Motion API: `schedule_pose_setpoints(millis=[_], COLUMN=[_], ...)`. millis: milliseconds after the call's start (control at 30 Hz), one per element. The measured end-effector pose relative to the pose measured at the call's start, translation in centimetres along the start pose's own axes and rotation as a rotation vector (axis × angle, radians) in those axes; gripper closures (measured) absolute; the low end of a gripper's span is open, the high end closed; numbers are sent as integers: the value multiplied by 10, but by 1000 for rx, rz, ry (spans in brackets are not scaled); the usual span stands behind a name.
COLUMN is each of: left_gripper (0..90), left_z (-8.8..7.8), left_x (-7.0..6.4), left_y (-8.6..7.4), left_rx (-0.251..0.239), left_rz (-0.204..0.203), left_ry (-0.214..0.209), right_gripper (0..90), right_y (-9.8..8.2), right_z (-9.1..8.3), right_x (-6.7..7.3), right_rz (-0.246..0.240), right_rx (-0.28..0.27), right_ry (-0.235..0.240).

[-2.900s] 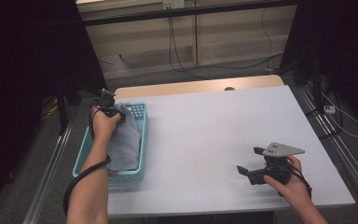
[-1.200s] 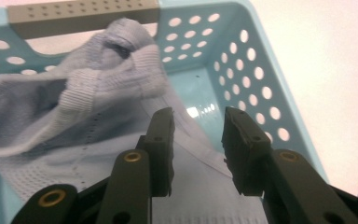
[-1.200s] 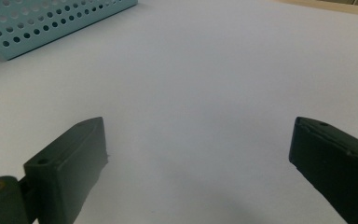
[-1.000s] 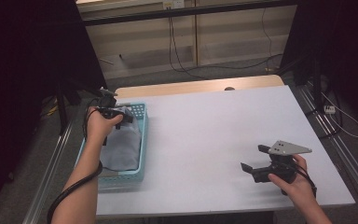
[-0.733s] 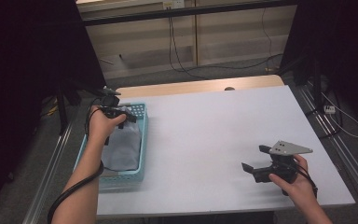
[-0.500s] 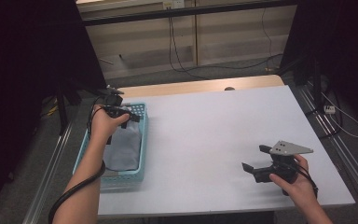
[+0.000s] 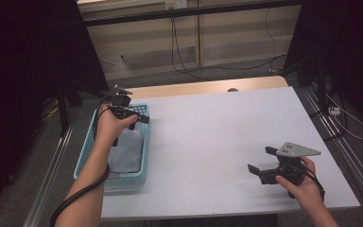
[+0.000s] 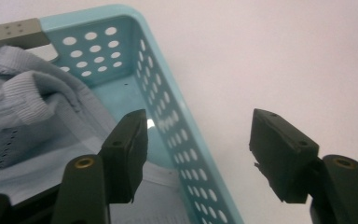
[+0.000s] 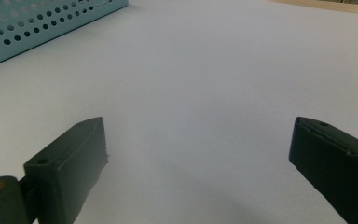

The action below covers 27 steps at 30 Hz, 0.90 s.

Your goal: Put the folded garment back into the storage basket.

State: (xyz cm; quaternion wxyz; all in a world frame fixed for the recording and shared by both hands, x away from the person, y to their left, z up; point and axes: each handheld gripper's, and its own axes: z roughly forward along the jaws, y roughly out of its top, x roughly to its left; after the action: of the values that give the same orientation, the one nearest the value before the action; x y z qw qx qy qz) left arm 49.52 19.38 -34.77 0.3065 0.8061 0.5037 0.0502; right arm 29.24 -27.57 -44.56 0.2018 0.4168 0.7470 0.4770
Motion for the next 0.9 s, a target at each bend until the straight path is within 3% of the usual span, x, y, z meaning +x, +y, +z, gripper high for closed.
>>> schedule_pose_setpoints(millis=[900], left_gripper=[279], left_z=[1], left_x=[-37], left_y=[-1], left_rx=[14], left_rz=[90], left_ry=[-73], right_gripper=[41], right_y=[-2], right_z=[0], right_x=[-1], right_rz=[2], right_rx=[6], right_ry=[-1])
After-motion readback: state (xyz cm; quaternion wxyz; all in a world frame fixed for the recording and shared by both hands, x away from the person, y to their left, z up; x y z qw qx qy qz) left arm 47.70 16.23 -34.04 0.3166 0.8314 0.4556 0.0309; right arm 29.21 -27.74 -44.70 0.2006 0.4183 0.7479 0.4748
